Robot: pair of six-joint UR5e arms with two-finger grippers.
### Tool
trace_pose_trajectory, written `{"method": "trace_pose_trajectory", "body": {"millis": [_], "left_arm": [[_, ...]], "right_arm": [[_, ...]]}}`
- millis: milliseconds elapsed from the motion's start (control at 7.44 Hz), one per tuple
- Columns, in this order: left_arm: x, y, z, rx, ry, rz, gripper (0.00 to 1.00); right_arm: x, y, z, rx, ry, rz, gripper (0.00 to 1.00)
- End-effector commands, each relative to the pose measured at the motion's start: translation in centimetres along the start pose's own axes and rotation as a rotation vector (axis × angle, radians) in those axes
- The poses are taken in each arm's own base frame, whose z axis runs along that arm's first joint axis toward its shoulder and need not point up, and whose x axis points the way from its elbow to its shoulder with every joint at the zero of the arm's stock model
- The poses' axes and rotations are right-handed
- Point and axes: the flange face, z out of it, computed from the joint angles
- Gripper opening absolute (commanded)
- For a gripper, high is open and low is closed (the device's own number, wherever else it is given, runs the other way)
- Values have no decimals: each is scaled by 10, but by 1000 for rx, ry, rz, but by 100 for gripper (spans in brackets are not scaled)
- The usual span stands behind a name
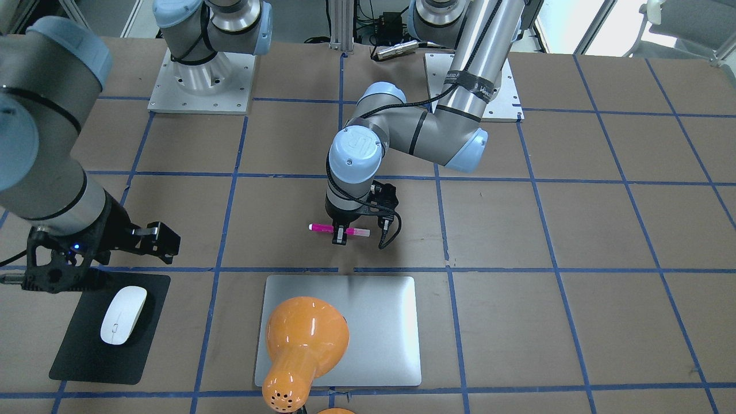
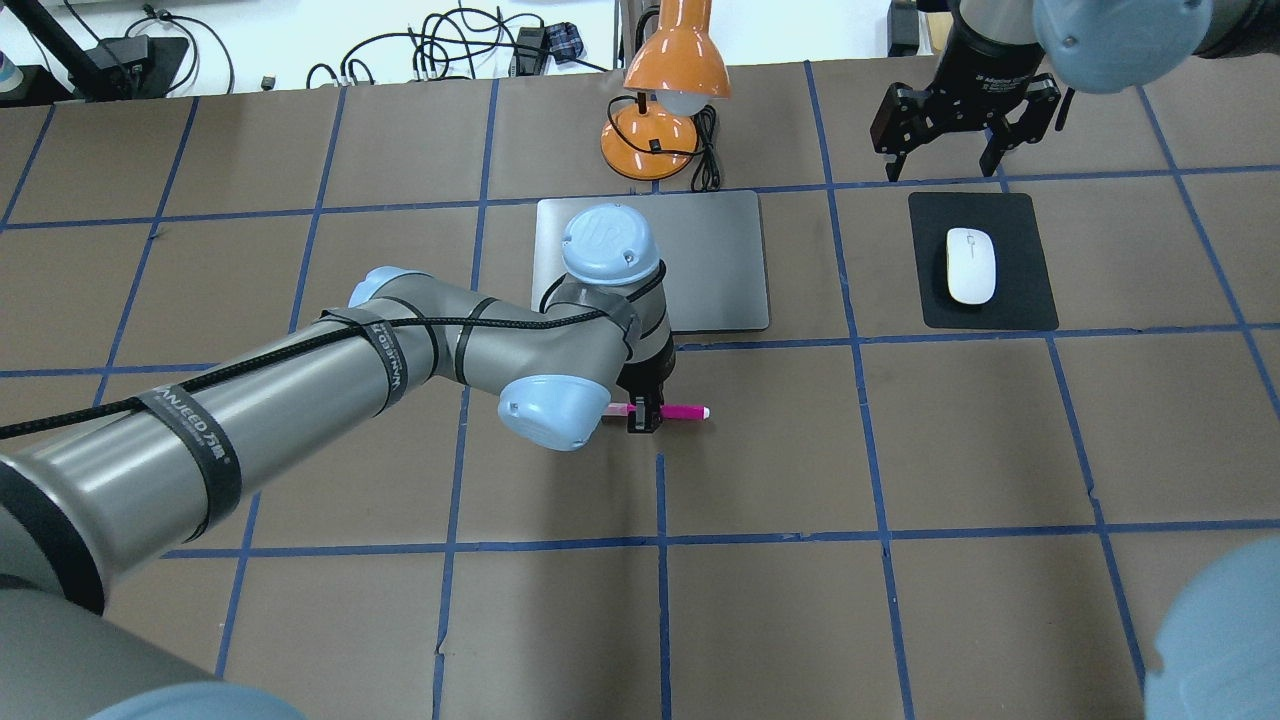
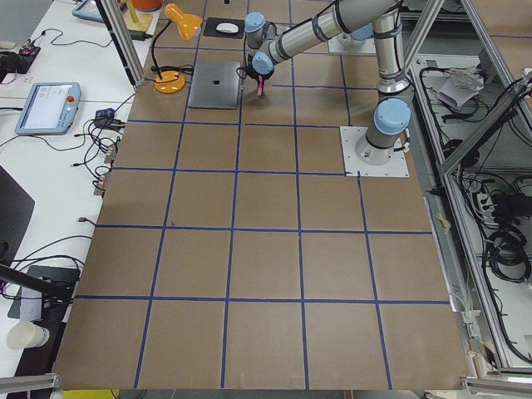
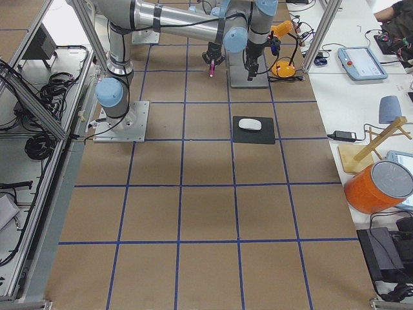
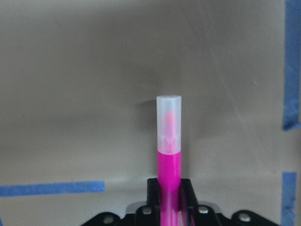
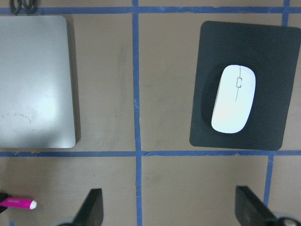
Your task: Place pen and mouse around notebook
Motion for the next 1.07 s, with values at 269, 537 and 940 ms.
{"method": "trace_pose_trajectory", "body": {"millis": [269,537,940], "left_arm": [[12,-20,-63,-8,39,117,100],[12,-50,-171,-15,11,458,100],[1,-131,-280,27,88,981,100]], "right_arm": [[-54,107,-107,41,-3,-51,100],[-50,100,-102,34,-14,-40,100],[-51,97,-96,25,-14,-40,100]]}}
